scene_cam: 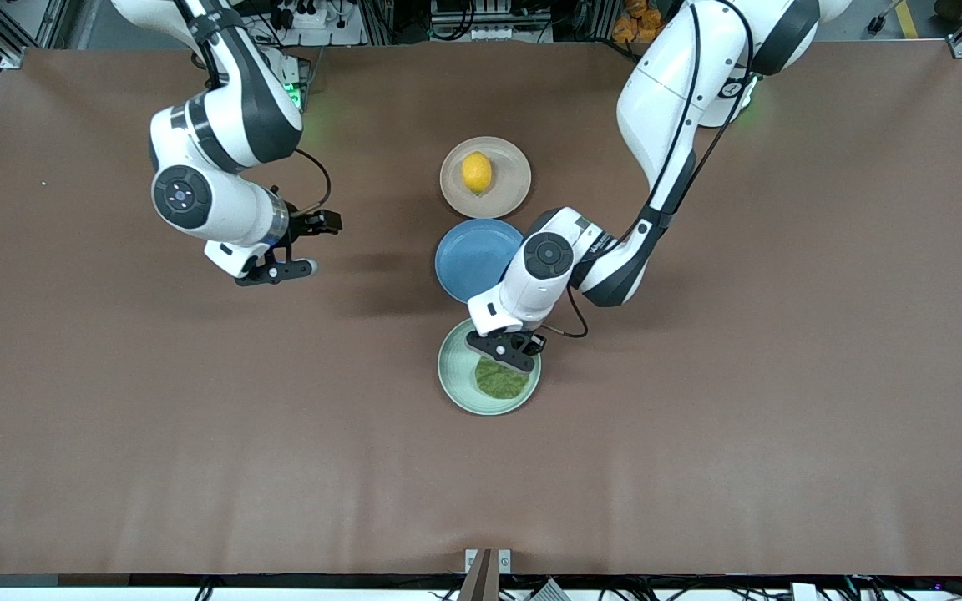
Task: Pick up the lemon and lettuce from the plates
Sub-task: 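Lift the lettuce with the left gripper while the right gripper reaches the lemon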
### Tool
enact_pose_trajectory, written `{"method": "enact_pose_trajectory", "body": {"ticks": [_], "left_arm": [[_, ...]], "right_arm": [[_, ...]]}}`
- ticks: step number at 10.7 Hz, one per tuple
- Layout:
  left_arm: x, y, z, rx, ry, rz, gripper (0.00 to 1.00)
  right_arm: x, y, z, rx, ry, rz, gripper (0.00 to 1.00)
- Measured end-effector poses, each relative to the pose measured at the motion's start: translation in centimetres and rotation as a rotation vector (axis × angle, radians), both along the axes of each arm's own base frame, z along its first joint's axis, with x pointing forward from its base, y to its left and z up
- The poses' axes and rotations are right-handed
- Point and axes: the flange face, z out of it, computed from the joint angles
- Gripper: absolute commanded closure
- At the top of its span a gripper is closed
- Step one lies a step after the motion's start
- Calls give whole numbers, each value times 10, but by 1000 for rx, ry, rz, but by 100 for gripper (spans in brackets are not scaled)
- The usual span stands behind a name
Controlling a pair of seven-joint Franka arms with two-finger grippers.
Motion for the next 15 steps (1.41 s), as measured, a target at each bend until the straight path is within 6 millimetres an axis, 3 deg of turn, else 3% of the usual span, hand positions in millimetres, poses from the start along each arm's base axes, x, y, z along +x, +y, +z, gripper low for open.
{"method": "enact_pose_trajectory", "body": {"ticks": [4,6,7,9,11,13,15], "left_arm": [[-4,-9,2,-14,-6,29,100],[9,-7,25,-37,-44,45,100],[23,4,50,-45,-64,68,100],[50,44,111,-23,-47,126,100],[63,97,173,21,0,182,100],[71,160,200,77,53,185,100],[92,245,201,106,72,182,100]], "right_arm": [[-3,15,-19,53,52,-60,0],[-6,29,-25,40,46,-81,0],[-10,40,-26,30,41,-95,0],[-18,63,-29,11,29,-120,0],[-26,83,-34,9,25,-152,0],[-34,104,-39,52,46,-191,0],[-50,132,-47,54,60,-218,0]]}}
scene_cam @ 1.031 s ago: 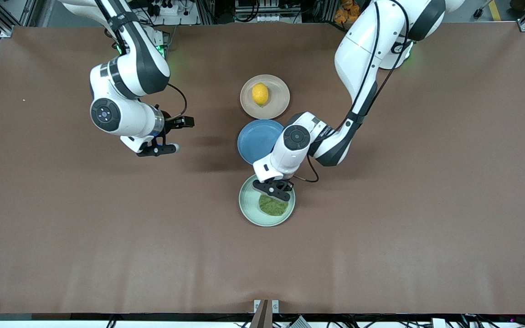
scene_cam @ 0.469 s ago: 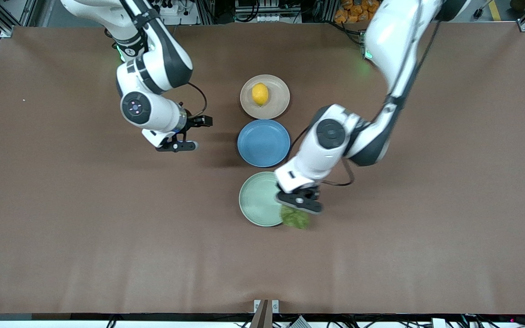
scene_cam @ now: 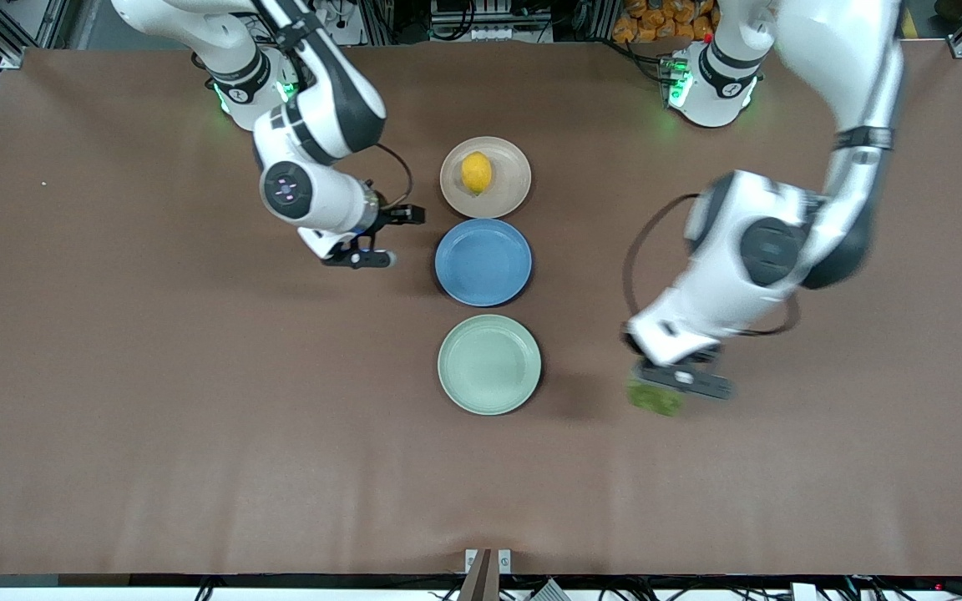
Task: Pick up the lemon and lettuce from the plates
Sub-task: 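Lift the lettuce with the left gripper while the right gripper reaches the lemon, then lower the lettuce onto the table and open the left gripper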
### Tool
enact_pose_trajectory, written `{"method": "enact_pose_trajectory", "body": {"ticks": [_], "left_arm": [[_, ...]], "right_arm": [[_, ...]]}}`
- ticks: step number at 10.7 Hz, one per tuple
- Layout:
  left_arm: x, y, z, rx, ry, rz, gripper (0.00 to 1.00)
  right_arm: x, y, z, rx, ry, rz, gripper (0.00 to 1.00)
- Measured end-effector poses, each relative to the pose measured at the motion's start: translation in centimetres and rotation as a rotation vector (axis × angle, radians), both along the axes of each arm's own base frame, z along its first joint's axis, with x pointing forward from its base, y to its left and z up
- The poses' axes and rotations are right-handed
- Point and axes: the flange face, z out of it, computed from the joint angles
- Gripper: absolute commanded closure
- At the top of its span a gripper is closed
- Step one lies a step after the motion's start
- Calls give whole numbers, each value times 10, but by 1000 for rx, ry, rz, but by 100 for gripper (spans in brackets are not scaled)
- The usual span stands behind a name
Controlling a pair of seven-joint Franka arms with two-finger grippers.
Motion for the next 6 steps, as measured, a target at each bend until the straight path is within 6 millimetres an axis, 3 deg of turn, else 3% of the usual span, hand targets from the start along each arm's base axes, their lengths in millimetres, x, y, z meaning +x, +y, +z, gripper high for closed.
{"method": "enact_pose_trajectory", "body": {"ticks": [1,2,4,5,6], "left_arm": [[10,45,-8,9,14,14,100],[14,79,-21,18,42,32,100],[13,113,-56,29,104,70,100],[13,124,-74,33,132,85,90],[13,136,-95,36,163,103,72]], "right_arm": [[-15,22,-5,-11,-3,8,0],[-34,45,-10,-25,0,21,0],[-74,88,-16,-50,-10,36,0],[-91,107,-20,-50,-32,41,0],[-113,127,-28,-58,-47,47,0]]}}
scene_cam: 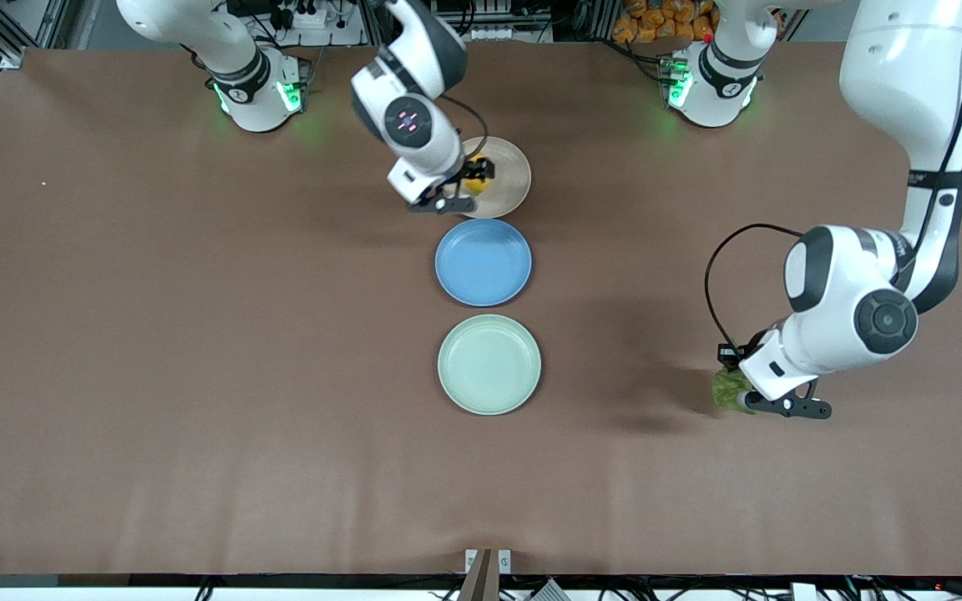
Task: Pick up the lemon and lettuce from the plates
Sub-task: 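Lower the lettuce onto the table and open the left gripper, then raise the left gripper away while the right gripper grasps the lemon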
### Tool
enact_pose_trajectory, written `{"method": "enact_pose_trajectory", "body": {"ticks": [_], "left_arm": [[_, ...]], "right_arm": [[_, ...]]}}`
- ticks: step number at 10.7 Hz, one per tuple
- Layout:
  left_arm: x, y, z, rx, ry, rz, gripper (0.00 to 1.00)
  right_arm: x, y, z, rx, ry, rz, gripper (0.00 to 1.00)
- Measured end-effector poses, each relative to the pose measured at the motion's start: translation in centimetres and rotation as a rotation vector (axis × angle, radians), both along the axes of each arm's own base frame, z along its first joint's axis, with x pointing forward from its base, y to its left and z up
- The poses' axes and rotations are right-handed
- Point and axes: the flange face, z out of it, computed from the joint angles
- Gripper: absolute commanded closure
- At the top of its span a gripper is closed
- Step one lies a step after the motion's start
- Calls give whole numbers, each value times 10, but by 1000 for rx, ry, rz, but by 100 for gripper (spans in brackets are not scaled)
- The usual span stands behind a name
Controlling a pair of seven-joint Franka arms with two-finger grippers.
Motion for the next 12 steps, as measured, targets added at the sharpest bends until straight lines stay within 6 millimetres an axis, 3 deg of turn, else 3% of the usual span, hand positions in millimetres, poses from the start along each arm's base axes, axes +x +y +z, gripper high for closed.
{"method": "enact_pose_trajectory", "body": {"ticks": [1,3,6,8,9,10,11,12], "left_arm": [[0,10,-19,2,27,15,54],[-1,15,-38,4,51,22,0],[5,19,-32,1,31,29,0],[15,20,0,-5,-25,32,0],[18,25,29,-6,-60,40,0],[17,35,64,-5,-79,52,0],[12,44,105,-3,-83,63,0],[3,52,147,1,-75,71,0]], "right_arm": [[-22,16,-12,-11,-10,13,0],[-49,32,-35,-39,-8,42,0],[-54,32,-46,-51,-8,47,0],[-54,29,-51,-55,-12,42,0],[-54,29,-54,-57,-15,41,0],[-54,29,-58,-60,-15,40,42],[-54,28,-61,-63,-15,39,75],[-56,29,-62,-63,-17,41,95]]}}
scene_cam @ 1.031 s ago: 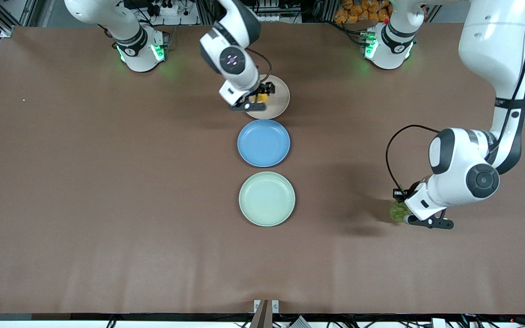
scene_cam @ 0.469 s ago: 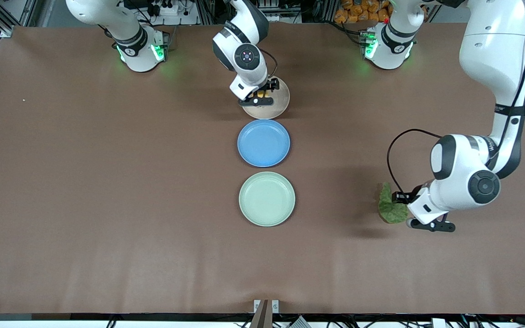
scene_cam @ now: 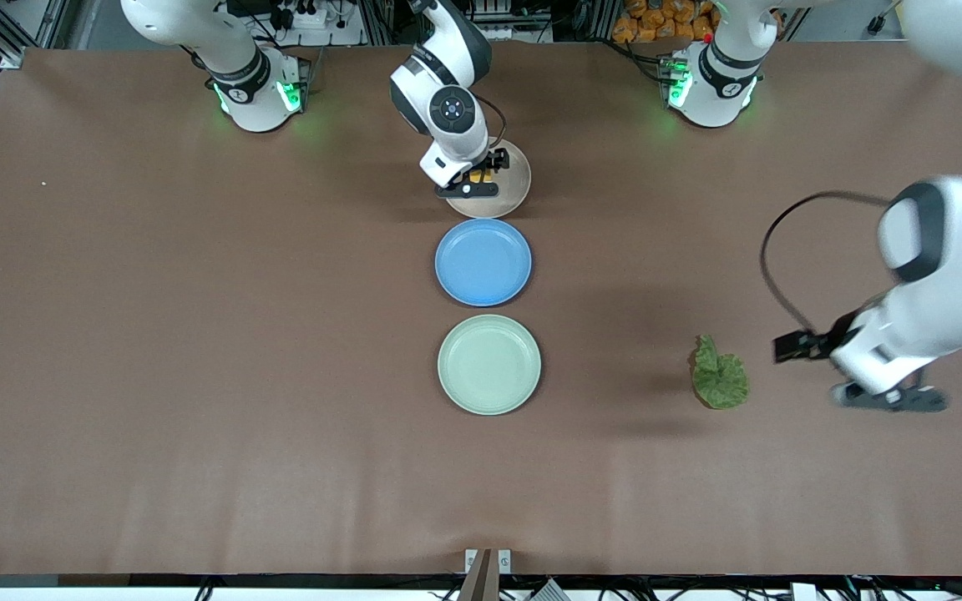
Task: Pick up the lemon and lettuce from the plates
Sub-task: 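Raise the left gripper away while the right gripper grasps the lemon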
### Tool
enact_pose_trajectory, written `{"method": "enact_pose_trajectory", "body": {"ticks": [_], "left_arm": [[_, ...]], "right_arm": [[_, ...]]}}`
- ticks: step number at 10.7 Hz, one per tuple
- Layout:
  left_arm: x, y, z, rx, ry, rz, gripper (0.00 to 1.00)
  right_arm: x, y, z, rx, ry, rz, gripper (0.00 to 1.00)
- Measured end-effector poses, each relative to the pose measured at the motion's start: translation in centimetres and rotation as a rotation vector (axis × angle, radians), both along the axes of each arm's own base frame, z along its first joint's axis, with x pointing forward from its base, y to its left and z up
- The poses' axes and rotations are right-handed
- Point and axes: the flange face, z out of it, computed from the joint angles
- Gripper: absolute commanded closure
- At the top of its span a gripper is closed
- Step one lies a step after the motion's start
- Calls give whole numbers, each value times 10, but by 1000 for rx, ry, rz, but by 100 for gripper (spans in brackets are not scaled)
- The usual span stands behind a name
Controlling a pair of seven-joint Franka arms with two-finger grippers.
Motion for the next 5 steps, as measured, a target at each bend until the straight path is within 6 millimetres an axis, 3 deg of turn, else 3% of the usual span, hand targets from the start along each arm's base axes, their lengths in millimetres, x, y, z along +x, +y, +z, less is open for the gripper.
{"method": "enact_pose_trajectory", "body": {"ticks": [2,4,5], "left_arm": [[-18,20,68,3,-35,28,0],[-36,37,113,6,-69,53,0],[-47,36,134,8,-79,52,0]], "right_arm": [[-2,1,0,1,-2,0,100],[-1,1,1,2,-4,-2,100],[1,1,1,2,-7,-7,100]]}}
